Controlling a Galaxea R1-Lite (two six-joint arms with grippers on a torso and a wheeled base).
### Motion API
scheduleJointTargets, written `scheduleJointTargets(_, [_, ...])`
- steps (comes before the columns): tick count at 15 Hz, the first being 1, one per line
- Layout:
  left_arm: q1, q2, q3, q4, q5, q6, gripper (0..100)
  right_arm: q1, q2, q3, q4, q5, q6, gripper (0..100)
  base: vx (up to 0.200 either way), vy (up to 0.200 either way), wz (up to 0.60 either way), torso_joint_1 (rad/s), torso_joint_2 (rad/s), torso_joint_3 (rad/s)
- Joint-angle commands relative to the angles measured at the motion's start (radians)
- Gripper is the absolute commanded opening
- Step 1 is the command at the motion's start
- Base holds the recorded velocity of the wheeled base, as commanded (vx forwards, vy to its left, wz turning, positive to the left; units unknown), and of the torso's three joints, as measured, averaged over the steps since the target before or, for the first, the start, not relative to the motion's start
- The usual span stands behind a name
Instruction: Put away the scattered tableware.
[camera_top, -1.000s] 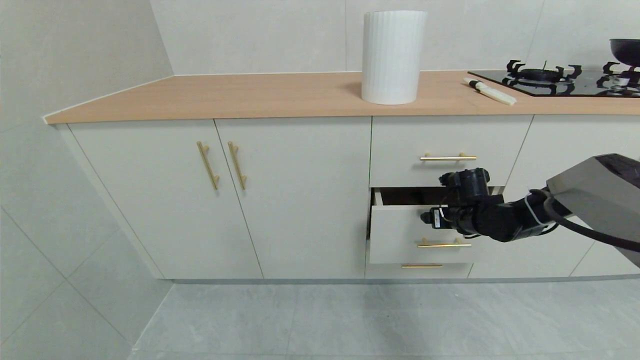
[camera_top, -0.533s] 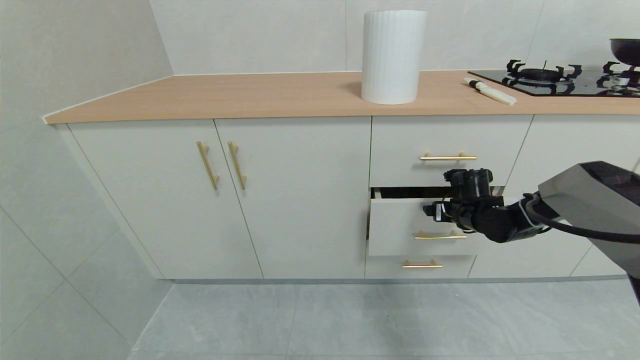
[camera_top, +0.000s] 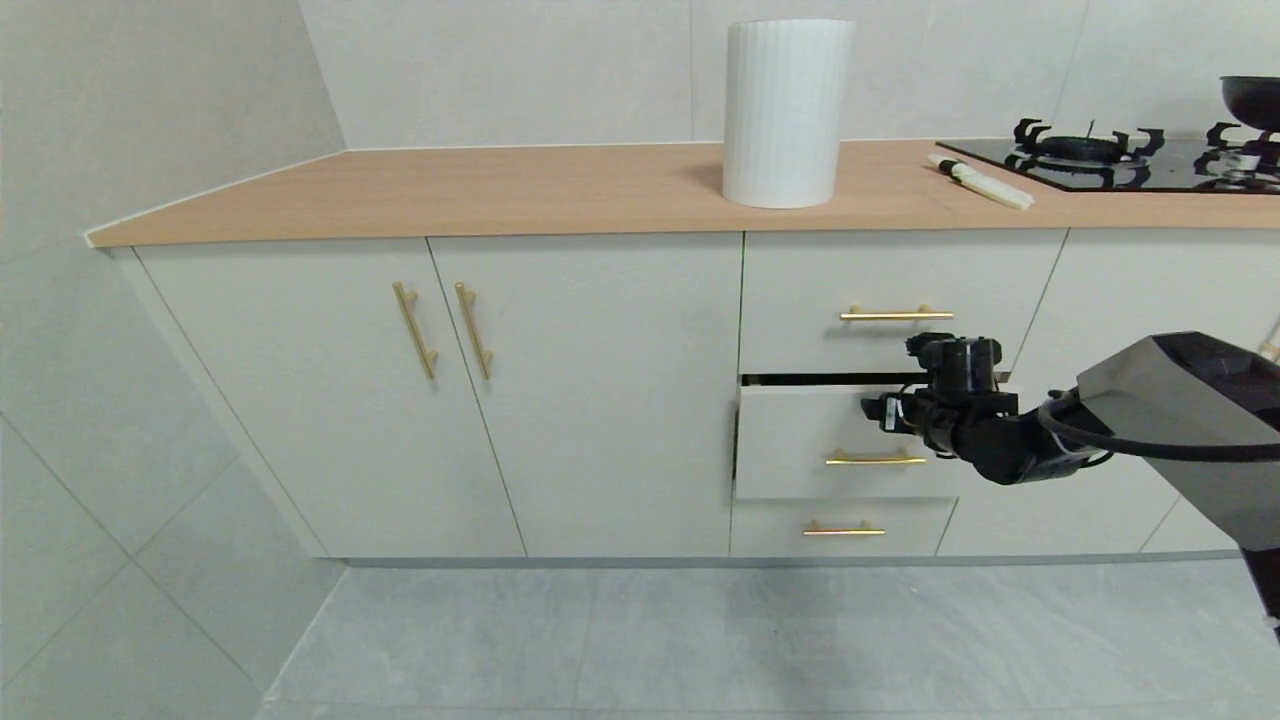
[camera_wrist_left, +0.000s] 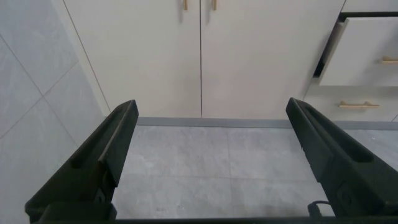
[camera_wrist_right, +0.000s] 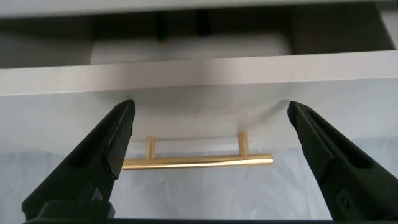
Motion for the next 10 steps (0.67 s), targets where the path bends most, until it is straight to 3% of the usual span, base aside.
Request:
scheduleJointTargets(1, [0.000,0.000,0.000,0.000,0.001,0.000,100,-0.001,0.021,-0.008,-0.014,0.001,0.001,100,0.000,0.000,0.00,0.000,0.00,0.000])
scheduleJointTargets(10, [0.000,0.000,0.000,0.000,0.001,0.000,100,-0.021,0.109,-0.102,-0.094,-0.013,0.005,100,0.000,0.000,0.00,0.000,0.00,0.000])
